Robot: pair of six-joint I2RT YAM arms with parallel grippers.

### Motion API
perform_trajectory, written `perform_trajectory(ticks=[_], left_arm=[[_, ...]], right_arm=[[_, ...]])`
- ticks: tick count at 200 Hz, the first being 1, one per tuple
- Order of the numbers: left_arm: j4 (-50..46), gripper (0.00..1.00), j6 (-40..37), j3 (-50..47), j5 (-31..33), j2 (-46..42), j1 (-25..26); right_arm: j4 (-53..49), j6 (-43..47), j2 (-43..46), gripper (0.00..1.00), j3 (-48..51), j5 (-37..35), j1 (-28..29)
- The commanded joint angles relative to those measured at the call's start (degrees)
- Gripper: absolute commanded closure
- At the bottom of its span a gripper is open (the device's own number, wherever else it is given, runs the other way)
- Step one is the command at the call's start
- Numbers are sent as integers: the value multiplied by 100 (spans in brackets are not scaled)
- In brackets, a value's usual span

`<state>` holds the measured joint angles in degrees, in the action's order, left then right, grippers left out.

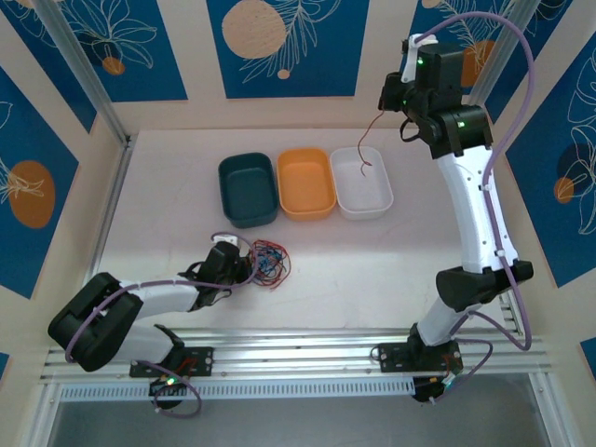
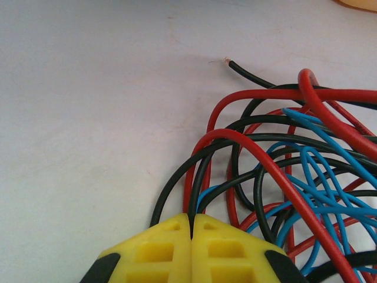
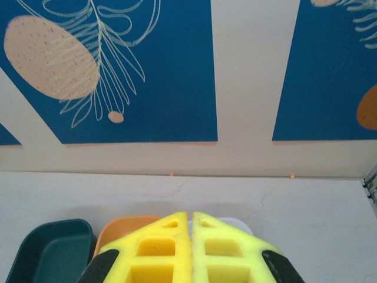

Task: Untangle the cables

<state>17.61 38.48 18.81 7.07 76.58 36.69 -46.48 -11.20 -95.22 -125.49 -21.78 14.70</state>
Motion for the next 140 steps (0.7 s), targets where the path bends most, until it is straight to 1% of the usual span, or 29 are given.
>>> perform_trajectory(ticks=[1, 41, 67, 82, 110, 140], left_arm=[[-73, 100, -158, 44, -220, 33, 58], [-82, 100, -236, 78, -295, 13, 58], [-100, 100, -228, 63, -294, -65, 64], [-130, 100, -227, 53, -285, -113, 61], [-228, 100, -221, 44, -251, -230, 57], [-331, 100, -218, 35, -211, -344, 64]], right_arm=[[188, -201, -17, 100, 473, 201, -122], [544, -484, 153, 100, 1809, 496, -356], [662, -449, -7, 100, 2270, 684, -537], [654, -349, -227, 100, 2329, 631, -610], [522, -183, -779, 100, 2186, 226, -651], [478, -44, -1284, 100, 2027, 285, -590]])
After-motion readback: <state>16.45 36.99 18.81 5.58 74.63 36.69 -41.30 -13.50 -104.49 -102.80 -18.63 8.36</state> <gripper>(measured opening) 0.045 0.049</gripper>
